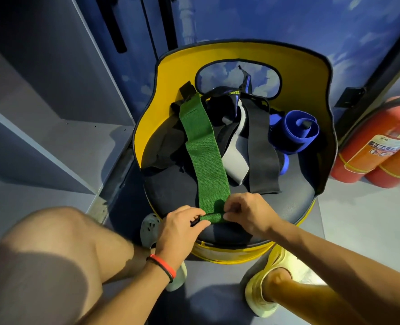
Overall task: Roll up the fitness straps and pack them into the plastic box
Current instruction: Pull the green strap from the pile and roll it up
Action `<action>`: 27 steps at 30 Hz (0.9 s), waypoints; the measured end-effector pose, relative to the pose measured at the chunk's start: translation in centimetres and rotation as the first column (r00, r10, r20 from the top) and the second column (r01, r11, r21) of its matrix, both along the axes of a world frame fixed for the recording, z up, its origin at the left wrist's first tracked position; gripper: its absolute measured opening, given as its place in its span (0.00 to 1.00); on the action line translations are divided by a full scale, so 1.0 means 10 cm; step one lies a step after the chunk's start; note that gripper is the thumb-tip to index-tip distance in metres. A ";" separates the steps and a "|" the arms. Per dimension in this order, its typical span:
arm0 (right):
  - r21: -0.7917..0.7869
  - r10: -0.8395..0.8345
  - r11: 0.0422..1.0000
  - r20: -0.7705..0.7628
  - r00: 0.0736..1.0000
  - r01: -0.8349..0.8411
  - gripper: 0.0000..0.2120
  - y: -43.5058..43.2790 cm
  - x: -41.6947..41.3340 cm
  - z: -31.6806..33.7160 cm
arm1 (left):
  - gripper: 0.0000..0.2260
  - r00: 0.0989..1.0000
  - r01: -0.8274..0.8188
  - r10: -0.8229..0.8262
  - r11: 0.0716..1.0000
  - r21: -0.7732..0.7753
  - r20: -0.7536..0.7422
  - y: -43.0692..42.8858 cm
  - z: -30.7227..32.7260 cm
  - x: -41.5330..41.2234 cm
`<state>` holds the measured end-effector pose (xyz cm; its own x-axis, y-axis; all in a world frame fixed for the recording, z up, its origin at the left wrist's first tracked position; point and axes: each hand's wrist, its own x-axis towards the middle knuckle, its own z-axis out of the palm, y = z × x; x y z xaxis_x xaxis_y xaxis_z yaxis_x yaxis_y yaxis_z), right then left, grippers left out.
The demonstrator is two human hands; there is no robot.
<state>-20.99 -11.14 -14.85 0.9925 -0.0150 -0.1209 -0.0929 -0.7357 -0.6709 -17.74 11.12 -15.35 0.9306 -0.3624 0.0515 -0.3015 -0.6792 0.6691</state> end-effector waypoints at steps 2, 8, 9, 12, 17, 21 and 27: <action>-0.015 -0.037 0.999 0.034 0.999 0.037 0.04 0.02 0.01 -0.02 | 0.07 0.994 -0.088 0.086 0.996 -0.028 -0.061 -0.04 0.06 0.02; -0.122 0.055 0.992 0.215 0.975 -0.029 0.03 0.05 -0.07 -0.11 | 0.06 0.894 -0.251 0.214 0.967 -0.044 -0.394 -0.15 0.14 0.15; -0.183 0.109 0.981 0.249 0.962 -0.064 0.03 0.07 -0.10 -0.12 | 0.07 0.877 -0.280 0.232 0.958 -0.056 -0.420 -0.16 0.12 0.18; -0.311 0.267 0.933 0.267 0.926 -0.179 0.08 0.02 -0.14 -0.15 | 0.09 0.850 -0.318 0.240 0.943 -0.093 -0.470 -0.18 0.02 0.24; -0.337 0.296 0.921 0.281 0.913 -0.195 0.13 -0.10 -0.07 -0.21 | 0.10 0.978 -0.182 0.185 0.983 0.040 -0.100 -0.21 0.05 0.21; -0.354 0.300 0.916 0.296 0.907 -0.187 0.13 -0.08 -0.03 -0.22 | 0.06 0.984 0.013 -0.038 0.990 0.144 0.176 -0.23 0.10 0.09; -0.420 0.324 0.889 0.294 0.899 -0.183 0.15 -0.09 0.02 -0.19 | 0.15 0.976 0.078 -0.120 0.973 0.219 0.183 -0.13 -0.04 -0.05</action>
<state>-20.79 -12.06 -16.77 0.9433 0.2688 0.1947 0.3176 -0.9014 -0.2943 -18.21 9.84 -15.73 0.8692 -0.4743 0.1400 -0.4840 -0.7578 0.4376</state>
